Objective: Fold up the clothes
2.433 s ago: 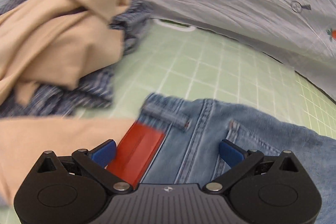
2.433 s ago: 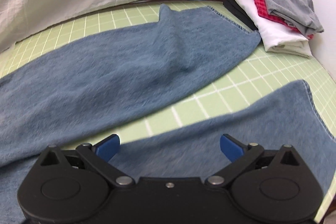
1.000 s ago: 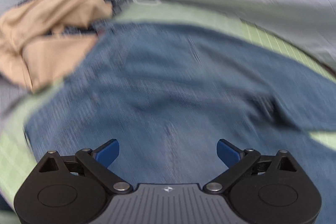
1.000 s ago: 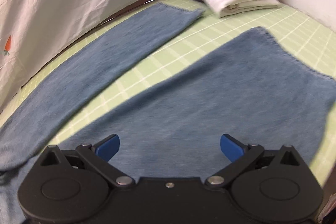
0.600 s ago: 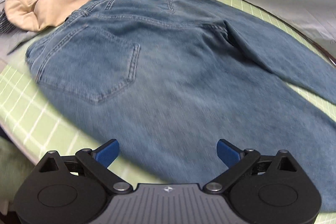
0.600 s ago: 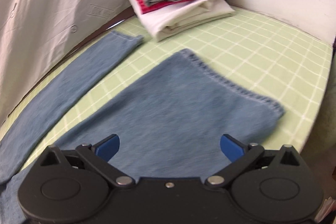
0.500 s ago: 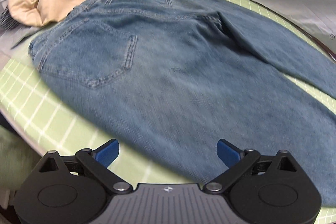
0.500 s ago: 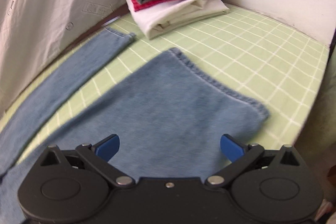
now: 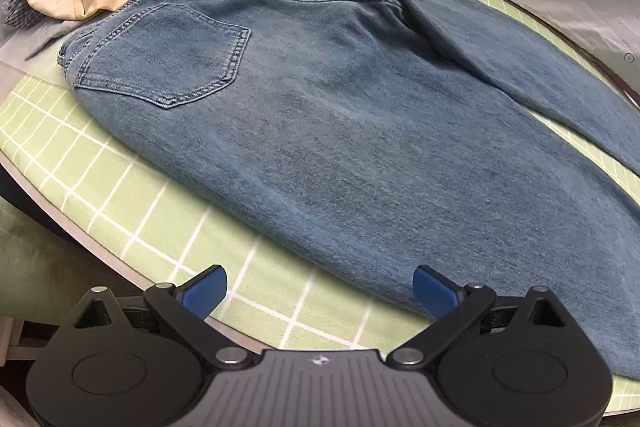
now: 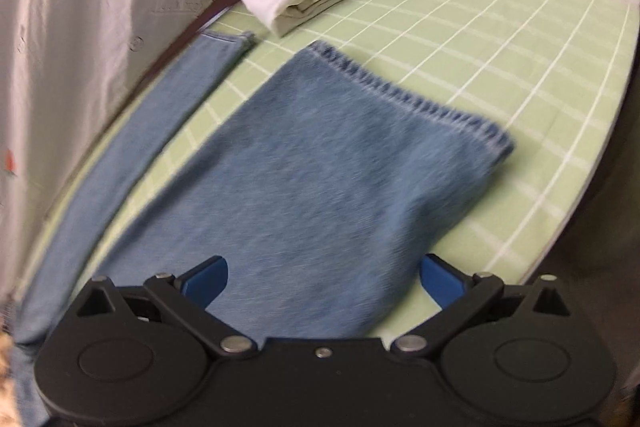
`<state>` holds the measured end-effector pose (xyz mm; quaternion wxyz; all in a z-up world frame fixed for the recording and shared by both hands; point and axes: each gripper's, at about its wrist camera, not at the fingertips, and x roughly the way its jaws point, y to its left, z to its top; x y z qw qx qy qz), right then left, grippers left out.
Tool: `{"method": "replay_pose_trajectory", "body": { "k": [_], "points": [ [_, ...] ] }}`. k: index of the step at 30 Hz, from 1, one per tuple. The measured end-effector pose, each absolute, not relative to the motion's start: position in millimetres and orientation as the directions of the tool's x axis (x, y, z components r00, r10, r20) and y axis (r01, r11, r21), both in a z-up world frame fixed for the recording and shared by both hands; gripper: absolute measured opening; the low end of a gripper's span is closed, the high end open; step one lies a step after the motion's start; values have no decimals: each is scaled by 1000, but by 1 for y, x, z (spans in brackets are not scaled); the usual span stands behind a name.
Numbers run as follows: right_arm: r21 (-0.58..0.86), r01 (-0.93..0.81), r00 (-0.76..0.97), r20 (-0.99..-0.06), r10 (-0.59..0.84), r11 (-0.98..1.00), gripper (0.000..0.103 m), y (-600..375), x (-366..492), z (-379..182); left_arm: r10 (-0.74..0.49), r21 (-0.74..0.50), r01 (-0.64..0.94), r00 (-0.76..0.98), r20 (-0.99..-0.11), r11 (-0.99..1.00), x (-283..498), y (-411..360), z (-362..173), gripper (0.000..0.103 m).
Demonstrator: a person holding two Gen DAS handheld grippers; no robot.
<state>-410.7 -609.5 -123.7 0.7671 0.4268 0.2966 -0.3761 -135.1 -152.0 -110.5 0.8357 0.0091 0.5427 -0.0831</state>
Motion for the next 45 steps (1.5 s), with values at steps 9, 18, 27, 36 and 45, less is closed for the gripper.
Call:
{"method": "replay_pose_trajectory", "body": {
  "k": [9,18,27,36,45],
  "points": [
    [588,783,622,-743,-247,202,103,-588,-412,-125,-137,-115,77,396,-908,990,-107,-118,-106,99],
    [730,683,720,-664,-203,32,103,-559,-400,-137,-223,-350,-257,417,-881,901,-52,-26,-110,99],
    [793,602,752,-603,-266,-96,103,-535,-384,-147,-273,-469,-344,487,-830,813,-4,19,-118,96],
    [846,477,756,-534,-379,-240,103,-531,-382,-159,-286,-558,-424,551,-784,713,30,43,-121,91],
    [811,510,667,-584,-464,-288,103,-583,-378,-153,-185,-600,-569,621,-762,562,20,56,-122,64]
  ]
}}
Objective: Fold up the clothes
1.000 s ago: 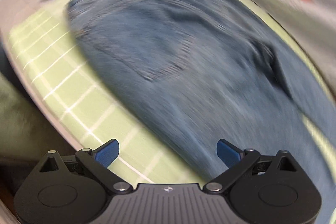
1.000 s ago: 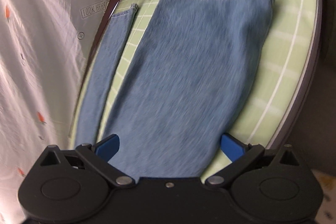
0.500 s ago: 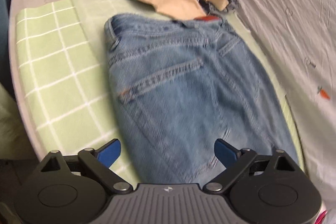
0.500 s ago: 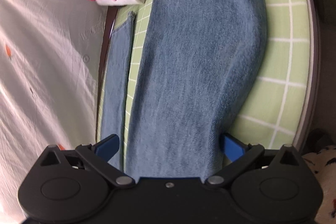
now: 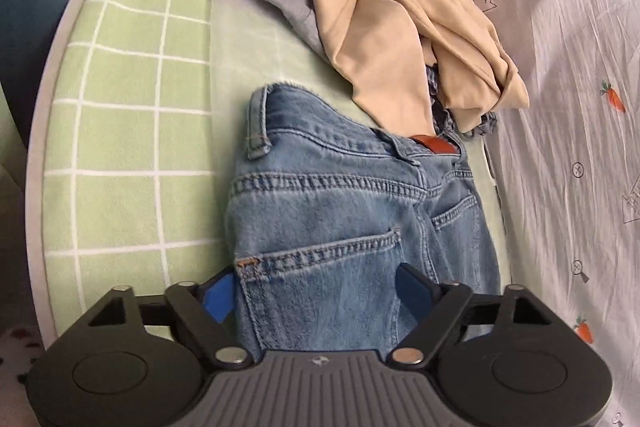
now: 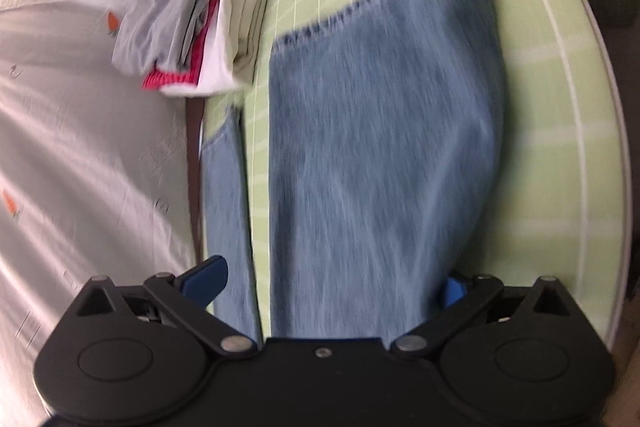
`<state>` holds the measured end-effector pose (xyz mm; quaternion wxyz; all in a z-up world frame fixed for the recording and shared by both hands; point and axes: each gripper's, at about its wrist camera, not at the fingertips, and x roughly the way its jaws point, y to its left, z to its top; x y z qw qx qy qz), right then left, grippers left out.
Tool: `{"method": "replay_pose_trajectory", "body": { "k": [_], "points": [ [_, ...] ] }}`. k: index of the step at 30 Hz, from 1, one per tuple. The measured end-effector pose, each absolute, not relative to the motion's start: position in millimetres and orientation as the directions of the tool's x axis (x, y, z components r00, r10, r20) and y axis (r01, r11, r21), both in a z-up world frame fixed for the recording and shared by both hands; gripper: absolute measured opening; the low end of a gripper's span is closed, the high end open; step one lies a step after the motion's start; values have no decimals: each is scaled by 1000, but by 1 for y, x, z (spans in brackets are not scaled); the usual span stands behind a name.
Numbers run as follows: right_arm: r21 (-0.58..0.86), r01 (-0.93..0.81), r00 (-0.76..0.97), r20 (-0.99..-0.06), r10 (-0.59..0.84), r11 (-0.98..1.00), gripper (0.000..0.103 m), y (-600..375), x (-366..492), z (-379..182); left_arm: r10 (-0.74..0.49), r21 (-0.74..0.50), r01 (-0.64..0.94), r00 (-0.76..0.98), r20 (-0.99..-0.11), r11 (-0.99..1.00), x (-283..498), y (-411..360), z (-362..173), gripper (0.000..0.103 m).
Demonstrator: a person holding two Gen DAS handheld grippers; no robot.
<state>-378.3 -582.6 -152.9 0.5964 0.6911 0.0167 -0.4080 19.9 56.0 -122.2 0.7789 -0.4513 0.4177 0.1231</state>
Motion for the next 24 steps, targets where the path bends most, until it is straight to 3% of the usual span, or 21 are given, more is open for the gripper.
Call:
{"method": "replay_pose_trajectory", "body": {
  "k": [1,4,9,11,13,15,18,19,21,24],
  "points": [
    [802,523,649,-594,-475,-288,103,-589,-379,-151,-166,-573,-580,604,-779,578,20,55,-120,49],
    [765,573,582,-633,-511,-295,102,-603,-388,-145,-159,-560,-584,595,-788,588,17,54,-116,26],
    [761,577,562,-633,-532,-296,68,-614,-397,-141,-207,-609,-515,637,-743,602,16,52,-110,23],
    [777,558,580,-616,-533,-291,44,-612,-401,-144,-237,-648,-488,662,-711,584,14,54,-111,23],
    [780,562,584,-611,-535,-276,36,-610,-403,-143,-270,-693,-457,690,-672,557,9,55,-113,31],
    [784,558,590,-605,-535,-271,29,-608,-404,-143,-270,-694,-461,688,-673,553,8,55,-113,47],
    [790,555,596,-596,-538,-261,21,-608,-407,-140,-271,-687,-447,688,-674,573,13,51,-111,48],
    [791,560,597,-591,-543,-246,8,-608,-407,-137,-265,-676,-439,686,-678,593,15,48,-110,36],
    [795,572,600,-574,-557,-203,6,-608,-408,-130,-245,-639,-434,672,-699,635,18,47,-107,11],
    [789,594,598,-562,-571,-156,6,-609,-410,-118,-215,-587,-451,639,-738,673,19,49,-101,8]
  ]
}}
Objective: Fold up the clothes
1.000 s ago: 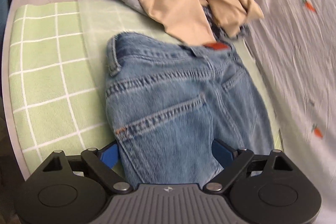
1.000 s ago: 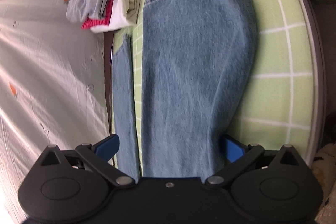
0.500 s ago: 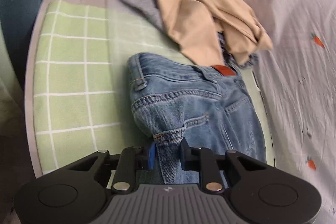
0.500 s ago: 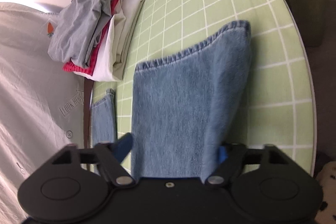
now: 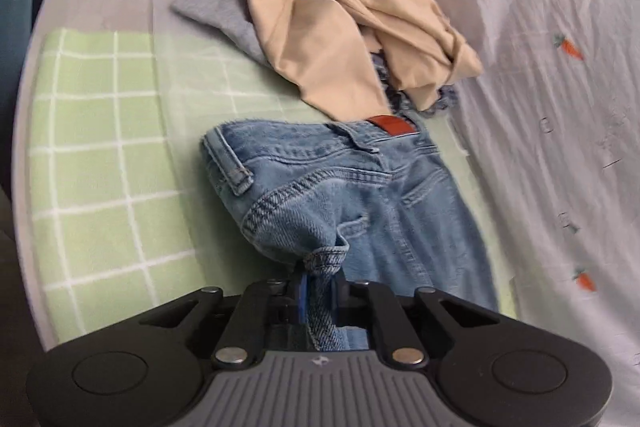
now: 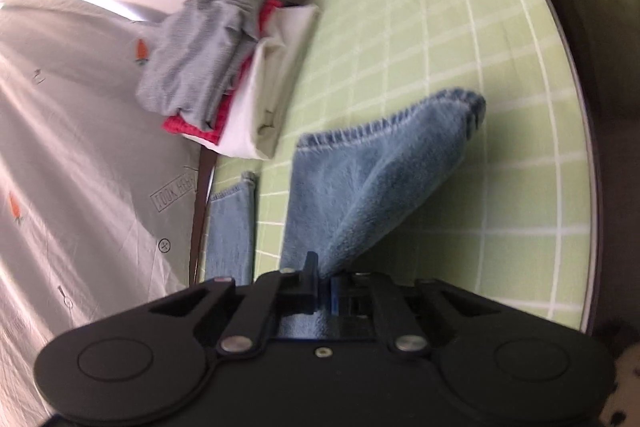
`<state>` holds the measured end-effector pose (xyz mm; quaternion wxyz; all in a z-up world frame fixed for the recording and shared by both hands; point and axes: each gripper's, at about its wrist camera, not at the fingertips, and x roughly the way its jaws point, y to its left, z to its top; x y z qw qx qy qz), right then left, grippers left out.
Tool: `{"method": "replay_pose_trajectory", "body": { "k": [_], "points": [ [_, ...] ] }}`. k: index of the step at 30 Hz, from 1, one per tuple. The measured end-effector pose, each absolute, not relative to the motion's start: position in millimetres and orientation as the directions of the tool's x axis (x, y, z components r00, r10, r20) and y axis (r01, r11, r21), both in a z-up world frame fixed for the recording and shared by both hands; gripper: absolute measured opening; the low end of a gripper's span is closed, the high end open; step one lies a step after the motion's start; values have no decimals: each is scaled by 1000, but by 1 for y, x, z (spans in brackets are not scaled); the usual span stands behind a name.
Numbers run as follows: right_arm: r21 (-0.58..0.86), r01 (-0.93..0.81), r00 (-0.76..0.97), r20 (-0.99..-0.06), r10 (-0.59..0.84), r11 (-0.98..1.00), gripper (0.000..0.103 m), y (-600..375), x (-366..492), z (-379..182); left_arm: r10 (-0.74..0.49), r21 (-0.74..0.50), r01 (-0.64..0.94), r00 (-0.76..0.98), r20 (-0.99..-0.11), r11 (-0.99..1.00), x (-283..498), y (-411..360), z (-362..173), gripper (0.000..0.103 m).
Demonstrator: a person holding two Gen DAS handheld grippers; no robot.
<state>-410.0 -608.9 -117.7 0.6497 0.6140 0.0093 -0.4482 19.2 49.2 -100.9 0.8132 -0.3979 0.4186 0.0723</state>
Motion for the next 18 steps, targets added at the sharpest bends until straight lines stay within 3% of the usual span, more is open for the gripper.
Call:
{"method": "replay_pose_trajectory", "body": {
  "k": [8,13,18],
  "points": [
    [725,689,602,-573,-555,-1,5,-611,-431,-76,-185,-628,-402,726,-662,666,-28,73,-42,6],
    [721,675,655,-488,-577,155,5,-607,-432,-20,-144,-544,-274,783,-605,793,-45,68,25,6],
    [637,730,641,-514,-571,247,5,-614,-406,-11,-115,-530,-330,758,-642,781,-34,64,12,7]
  ]
}}
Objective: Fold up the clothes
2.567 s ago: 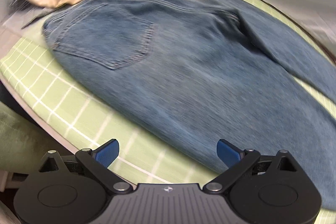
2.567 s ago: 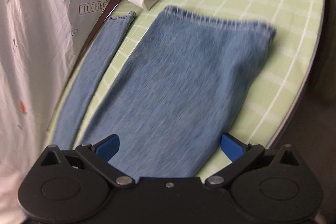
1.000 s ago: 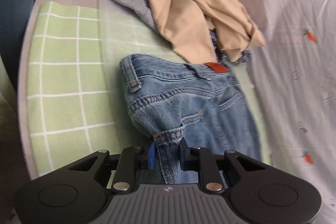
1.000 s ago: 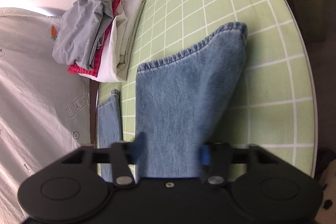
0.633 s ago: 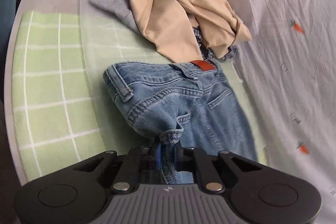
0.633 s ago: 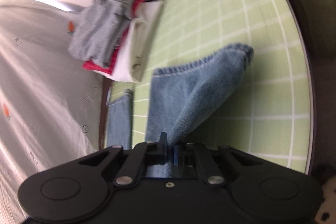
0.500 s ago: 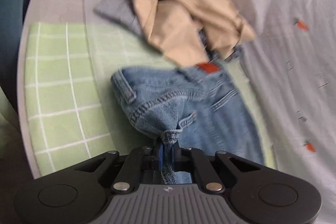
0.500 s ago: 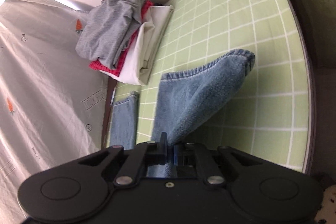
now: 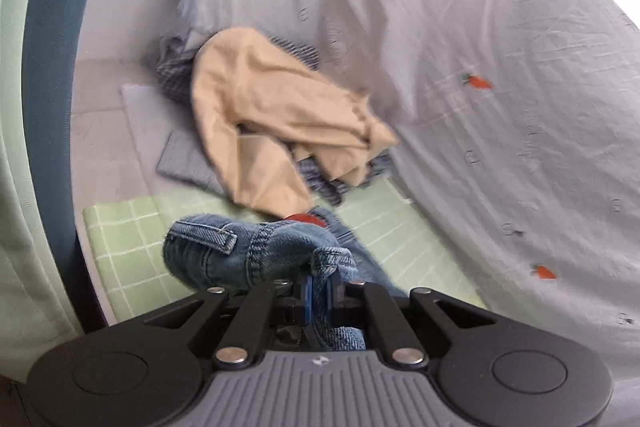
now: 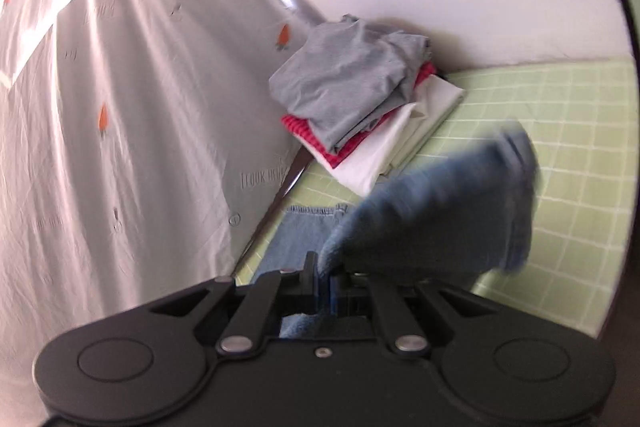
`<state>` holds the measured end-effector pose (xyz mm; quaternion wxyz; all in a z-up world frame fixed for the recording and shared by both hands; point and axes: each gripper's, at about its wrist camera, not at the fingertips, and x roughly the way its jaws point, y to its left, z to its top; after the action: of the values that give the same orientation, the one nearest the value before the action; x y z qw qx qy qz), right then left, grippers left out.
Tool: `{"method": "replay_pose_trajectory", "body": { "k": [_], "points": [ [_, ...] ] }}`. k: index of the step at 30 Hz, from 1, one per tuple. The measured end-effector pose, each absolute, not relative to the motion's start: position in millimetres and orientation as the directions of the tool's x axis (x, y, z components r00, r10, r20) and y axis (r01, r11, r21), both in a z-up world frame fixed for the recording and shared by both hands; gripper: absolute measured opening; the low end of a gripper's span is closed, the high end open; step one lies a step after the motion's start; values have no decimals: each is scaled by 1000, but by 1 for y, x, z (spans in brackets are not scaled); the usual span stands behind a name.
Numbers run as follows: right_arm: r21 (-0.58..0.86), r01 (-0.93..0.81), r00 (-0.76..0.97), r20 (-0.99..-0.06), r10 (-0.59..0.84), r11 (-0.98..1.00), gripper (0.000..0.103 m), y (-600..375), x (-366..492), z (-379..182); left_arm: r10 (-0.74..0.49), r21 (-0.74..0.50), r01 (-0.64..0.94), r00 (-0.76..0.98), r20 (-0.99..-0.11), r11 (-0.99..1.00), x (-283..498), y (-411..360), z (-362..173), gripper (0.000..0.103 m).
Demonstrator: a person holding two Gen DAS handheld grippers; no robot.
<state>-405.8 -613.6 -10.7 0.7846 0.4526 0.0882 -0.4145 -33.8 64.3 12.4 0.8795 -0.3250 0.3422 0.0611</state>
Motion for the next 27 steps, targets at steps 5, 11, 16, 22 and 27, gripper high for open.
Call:
{"method": "replay_pose_trajectory", "body": {
  "k": [5,11,16,22,27],
  "points": [
    [630,753,615,-570,-544,191,5,-614,-396,-26,-128,-479,-272,750,-649,835,-37,50,12,7],
    [614,768,589,-567,-576,181,5,-631,-382,-14,-146,-578,-320,773,-617,751,-21,54,10,7],
    [570,776,598,-527,-604,270,5,-646,-338,13,-136,-582,-313,788,-600,751,7,34,16,7],
    [524,755,654,-566,-502,394,5,-724,-208,18,-151,-585,-289,794,-588,758,99,-8,2,10],
    [293,757,596,-676,-434,584,61,-786,-32,-10,-117,-476,-308,729,-675,824,197,-63,-22,38]
  ]
}}
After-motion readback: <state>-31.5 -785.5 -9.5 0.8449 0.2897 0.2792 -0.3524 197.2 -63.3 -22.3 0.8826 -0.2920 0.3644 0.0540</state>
